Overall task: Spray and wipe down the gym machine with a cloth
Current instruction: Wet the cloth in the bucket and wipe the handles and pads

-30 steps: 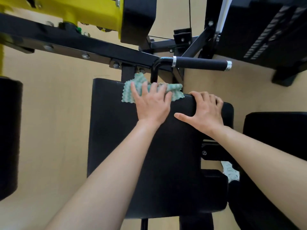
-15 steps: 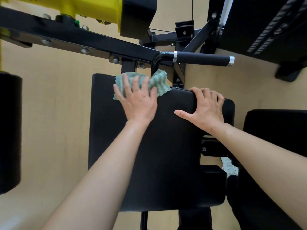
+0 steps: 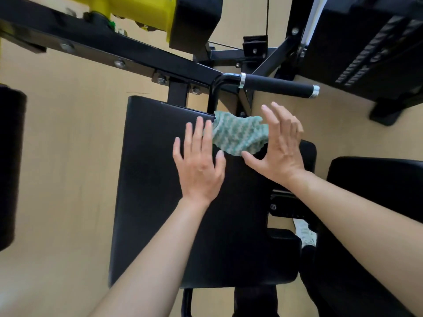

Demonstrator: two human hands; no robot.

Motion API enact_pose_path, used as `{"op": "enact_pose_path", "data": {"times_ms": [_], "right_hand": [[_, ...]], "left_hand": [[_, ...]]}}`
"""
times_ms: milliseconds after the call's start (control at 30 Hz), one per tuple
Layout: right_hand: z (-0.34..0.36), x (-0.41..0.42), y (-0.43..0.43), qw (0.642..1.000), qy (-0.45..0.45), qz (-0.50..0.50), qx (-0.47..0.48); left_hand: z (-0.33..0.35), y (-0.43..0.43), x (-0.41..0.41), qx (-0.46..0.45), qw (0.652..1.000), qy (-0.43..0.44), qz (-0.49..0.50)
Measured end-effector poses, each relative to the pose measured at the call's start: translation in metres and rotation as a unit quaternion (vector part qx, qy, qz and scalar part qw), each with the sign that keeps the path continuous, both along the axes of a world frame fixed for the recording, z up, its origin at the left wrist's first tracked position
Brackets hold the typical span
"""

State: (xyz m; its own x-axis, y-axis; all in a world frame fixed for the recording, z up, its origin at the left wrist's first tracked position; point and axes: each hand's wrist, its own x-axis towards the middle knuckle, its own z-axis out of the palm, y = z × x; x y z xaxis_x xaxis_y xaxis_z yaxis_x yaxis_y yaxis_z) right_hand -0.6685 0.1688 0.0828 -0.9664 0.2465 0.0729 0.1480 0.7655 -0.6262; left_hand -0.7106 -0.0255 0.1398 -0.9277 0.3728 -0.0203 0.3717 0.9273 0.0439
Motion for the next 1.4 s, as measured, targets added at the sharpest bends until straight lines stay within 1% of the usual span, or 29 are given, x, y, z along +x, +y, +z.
{"op": "enact_pose_path", "data": {"times_ms": [33, 67, 133, 200, 333, 467, 533, 600, 700, 867, 967, 1000, 1033, 1067, 1167, 1300, 1400], "right_hand": [[0.005, -0.008, -0.005, 1.000, 0.019, 0.019, 0.009], [0.010, -0.018, -0.011, 0.999, 0.016, 0.045, 0.012], [0.011, -0.037, -0.023, 0.994, -0.051, 0.097, 0.012], [0.005, -0.046, -0.031, 0.986, -0.120, 0.112, 0.028], [-0.007, -0.030, -0.024, 0.986, -0.153, 0.044, 0.054], [-0.021, 0.013, -0.007, 0.974, -0.209, -0.081, 0.040], [-0.027, 0.038, -0.001, 0.959, -0.245, -0.145, 0.004], [-0.032, 0.058, -0.005, 0.935, -0.278, -0.209, -0.069], [-0.032, 0.079, -0.021, 0.897, -0.297, -0.281, -0.169], [-0.009, 0.101, -0.051, 0.864, -0.307, -0.303, -0.262], [0.011, 0.110, -0.078, 0.827, -0.324, -0.313, -0.336], [0.016, 0.113, -0.088, 0.823, -0.319, -0.308, -0.356], [0.019, 0.116, -0.098, 0.829, -0.307, -0.300, -0.359], [0.020, 0.120, -0.105, 0.843, -0.293, -0.293, -0.343], [0.020, 0.141, -0.108, 0.889, -0.264, -0.265, -0.265], [0.018, 0.195, -0.106, 0.940, -0.260, -0.158, -0.156], [0.016, 0.228, -0.103, 0.963, -0.235, -0.096, -0.092]], "left_hand": [[0.000, -0.010, 0.007, -0.015, 0.999, 0.006, 0.051], [-0.002, -0.019, 0.014, -0.042, 0.996, -0.002, 0.075], [-0.008, -0.029, 0.023, -0.104, 0.992, -0.021, 0.065], [-0.014, -0.031, 0.026, -0.132, 0.990, -0.022, 0.053], [-0.017, -0.028, 0.025, -0.137, 0.989, -0.008, 0.061], [-0.017, -0.028, 0.027, -0.131, 0.990, 0.004, 0.058], [-0.017, -0.026, 0.027, -0.131, 0.990, 0.011, 0.059], [-0.016, -0.025, 0.028, -0.138, 0.989, 0.009, 0.059], [-0.016, -0.024, 0.028, -0.145, 0.987, 0.010, 0.060], [-0.016, -0.023, 0.029, -0.147, 0.987, 0.016, 0.060], [-0.016, -0.022, 0.029, -0.151, 0.987, 0.018, 0.057], [-0.015, -0.022, 0.029, -0.151, 0.987, 0.020, 0.058], [-0.015, -0.022, 0.029, -0.149, 0.987, 0.021, 0.060], [-0.015, -0.022, 0.029, -0.147, 0.987, 0.023, 0.060], [-0.015, -0.022, 0.030, -0.141, 0.988, 0.028, 0.058], [-0.013, -0.021, 0.030, -0.137, 0.988, 0.029, 0.058], [-0.010, -0.022, 0.031, -0.135, 0.989, 0.021, 0.058]]}}
